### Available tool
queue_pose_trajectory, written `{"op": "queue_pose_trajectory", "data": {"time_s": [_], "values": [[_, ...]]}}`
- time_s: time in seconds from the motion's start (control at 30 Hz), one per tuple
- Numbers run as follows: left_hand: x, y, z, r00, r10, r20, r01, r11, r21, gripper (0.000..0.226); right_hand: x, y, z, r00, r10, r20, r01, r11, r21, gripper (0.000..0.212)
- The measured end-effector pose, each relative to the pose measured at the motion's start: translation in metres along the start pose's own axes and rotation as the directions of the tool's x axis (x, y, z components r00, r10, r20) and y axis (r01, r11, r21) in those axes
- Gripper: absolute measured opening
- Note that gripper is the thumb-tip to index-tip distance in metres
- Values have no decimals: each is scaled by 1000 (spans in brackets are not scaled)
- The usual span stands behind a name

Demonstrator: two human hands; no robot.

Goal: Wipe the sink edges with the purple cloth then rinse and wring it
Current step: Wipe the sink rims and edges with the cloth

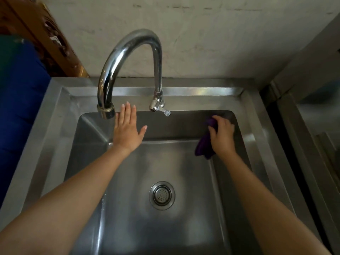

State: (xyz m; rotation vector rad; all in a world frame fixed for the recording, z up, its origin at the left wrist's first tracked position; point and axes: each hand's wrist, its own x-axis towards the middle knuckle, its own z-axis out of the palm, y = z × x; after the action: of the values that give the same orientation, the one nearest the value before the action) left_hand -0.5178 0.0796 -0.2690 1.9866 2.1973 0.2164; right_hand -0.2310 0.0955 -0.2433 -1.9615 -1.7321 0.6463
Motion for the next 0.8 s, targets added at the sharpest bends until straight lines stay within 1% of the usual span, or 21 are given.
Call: {"op": "queue_pose_trajectory", "data": {"time_s": [0.07, 0.1, 0.13, 0.17, 0.2, 0.23, 0.27, 0.3, 0.33, 0.37, 0.4, 0.43, 0.5, 0.57, 0.6, 0.63, 0.67, 0.73, 0.8], "values": [[-13, 10, 4, 998, -4, -65, -5, 991, -136, 74, -19, -15, 14, 998, 13, 64, -24, 986, 165, 39], [-21, 16, 8, 998, -24, -55, 10, 968, -249, 71, -26, -23, 21, 997, 26, 79, -45, 969, 243, 39], [-30, 24, 10, 998, -68, 9, 65, 913, -402, 68, -32, -33, 28, 995, 51, 90, -77, 946, 316, 39], [-38, 34, 10, 984, -117, 135, 174, 805, -567, 64, -36, -44, 34, 992, 73, 100, -105, 920, 378, 38], [-46, 44, 8, 949, -146, 280, 304, 659, -688, 59, -39, -55, 40, 990, 90, 110, -128, 900, 417, 38], [-51, 53, 3, 901, -149, 408, 425, 492, -760, 53, -42, -65, 47, 987, 91, 132, -140, 889, 436, 38], [-54, 60, -1, 855, -128, 502, 516, 303, -801, 48, -46, -76, 54, 981, 75, 176, -147, 886, 440, 37], [-55, 64, -4, 817, -83, 571, 576, 101, -811, 44, -50, -86, 60, 968, 51, 247, -158, 885, 437, 36], [-56, 63, -6, 795, -33, 606, 602, -78, -795, 41, -53, -94, 64, 942, 25, 334, -176, 886, 429, 35], [-57, 57, -6, 791, -9, 612, 599, -187, -778, 38, -55, -100, 68, 910, 3, 414, -197, 883, 426, 35], [-58, 48, -5, 796, 1, 605, 589, -232, -775, 35, -55, -103, 70, 884, -9, 468, -214, 881, 421, 34], [-60, 38, -3, 798, 4, 603, 584, -252, -772, 30, -53, -103, 71, 876, -10, 483, -224, 878, 424, 33], [-65, 19, 1, 785, -5, 619, 592, -285, -754, 20, -41, -100, 66, 902, 49, 429, -239, 884, 402, 37], [-69, 5, 5, 784, -33, 620, 579, -322, -749, 18, -22, -104, 57, 927, 134, 350, -273, 881, 386, 42], [-69, -1, 7, 790, -29, 612, 566, -352, -746, 18, -13, -110, 52, 923, 152, 353, -299, 861, 412, 42], [-70, -5, 8, 796, -24, 604, 551, -383, -741, 19, -4, -118, 48, 912, 151, 381, -321, 841, 436, 43], [-69, -8, 10, 801, -22, 598, 539, -408, -737, 24, 4, -129, 44, 900, 131, 415, -319, 847, 424, 43], [-68, -12, 13, 795, -5, 606, 540, -450, -712, 40, 16, -147, 41, 880, 79, 468, -248, 917, 312, 49], [-67, -14, 14, 782, 19, 623, 554, -481, -680, 53, 24, -158, 41, 867, 60, 495, -173, 967, 186, 52]]}}
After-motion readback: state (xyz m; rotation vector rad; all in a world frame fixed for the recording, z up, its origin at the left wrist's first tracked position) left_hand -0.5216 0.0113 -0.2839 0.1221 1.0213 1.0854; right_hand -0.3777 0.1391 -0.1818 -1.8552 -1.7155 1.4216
